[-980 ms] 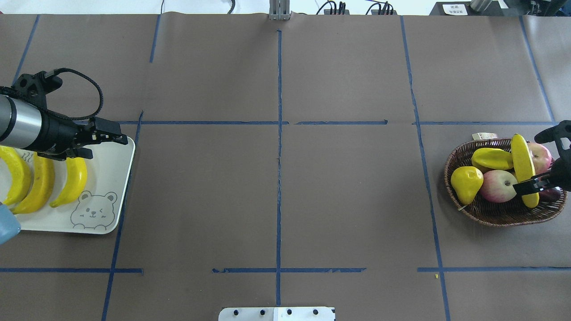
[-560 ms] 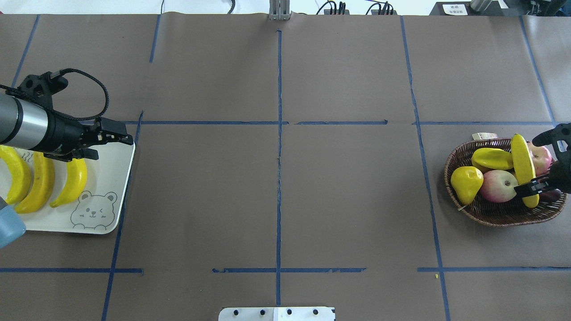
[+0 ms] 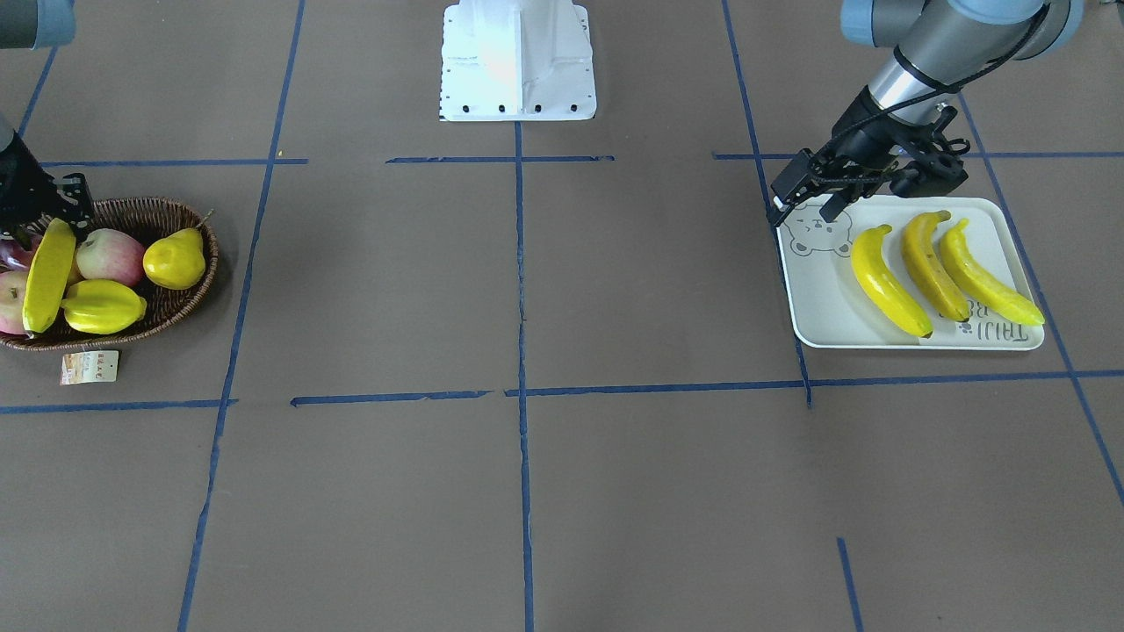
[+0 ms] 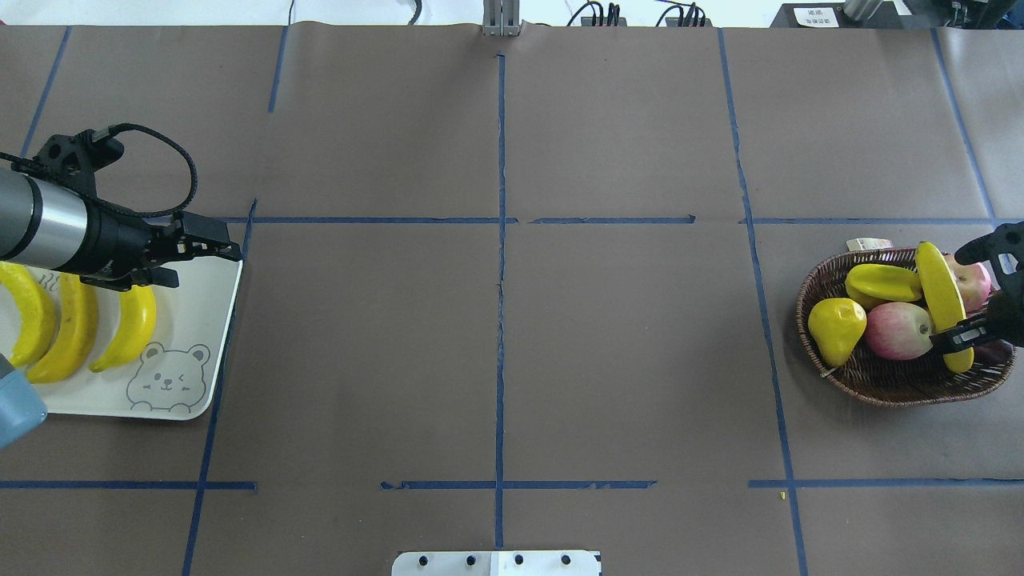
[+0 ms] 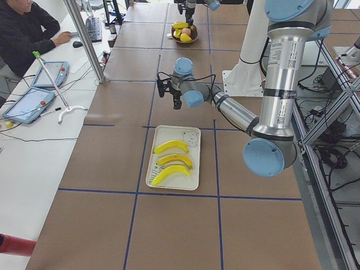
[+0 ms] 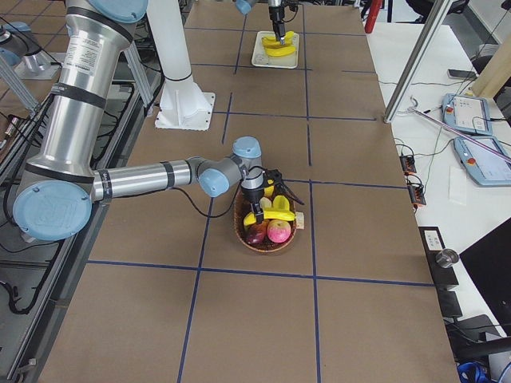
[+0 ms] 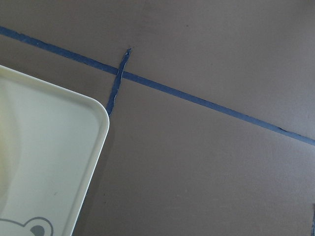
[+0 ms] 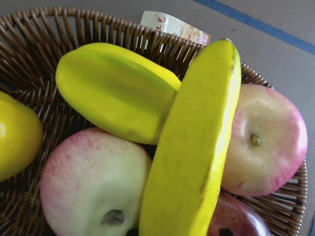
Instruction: Transfer all bananas from basket to plate
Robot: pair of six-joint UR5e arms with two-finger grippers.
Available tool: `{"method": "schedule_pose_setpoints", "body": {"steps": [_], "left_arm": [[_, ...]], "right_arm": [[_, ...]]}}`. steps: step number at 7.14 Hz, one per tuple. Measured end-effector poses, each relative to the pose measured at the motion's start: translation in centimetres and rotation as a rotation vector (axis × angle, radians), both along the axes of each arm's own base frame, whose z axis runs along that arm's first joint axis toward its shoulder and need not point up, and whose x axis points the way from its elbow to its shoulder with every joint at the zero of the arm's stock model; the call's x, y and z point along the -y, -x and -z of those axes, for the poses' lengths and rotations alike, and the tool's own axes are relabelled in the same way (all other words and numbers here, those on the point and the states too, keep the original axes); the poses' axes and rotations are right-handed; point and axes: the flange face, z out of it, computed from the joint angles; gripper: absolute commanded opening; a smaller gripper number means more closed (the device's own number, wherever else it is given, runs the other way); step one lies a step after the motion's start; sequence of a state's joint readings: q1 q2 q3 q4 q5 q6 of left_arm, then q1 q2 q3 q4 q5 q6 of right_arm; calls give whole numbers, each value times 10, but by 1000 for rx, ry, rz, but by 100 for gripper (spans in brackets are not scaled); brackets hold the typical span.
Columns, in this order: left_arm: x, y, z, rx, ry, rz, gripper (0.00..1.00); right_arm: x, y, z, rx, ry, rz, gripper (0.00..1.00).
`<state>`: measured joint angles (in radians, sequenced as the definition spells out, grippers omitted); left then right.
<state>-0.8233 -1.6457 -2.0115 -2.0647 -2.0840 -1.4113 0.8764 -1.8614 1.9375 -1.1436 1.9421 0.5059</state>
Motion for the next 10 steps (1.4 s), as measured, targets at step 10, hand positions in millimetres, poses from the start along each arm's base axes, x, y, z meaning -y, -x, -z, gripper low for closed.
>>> {"method": "schedule_pose_setpoints", "body": {"steps": [10], "left_arm": [[4, -7, 12, -32, 18, 14, 100]], "right_arm": [[71, -74, 177, 573, 69, -90, 1]]}}
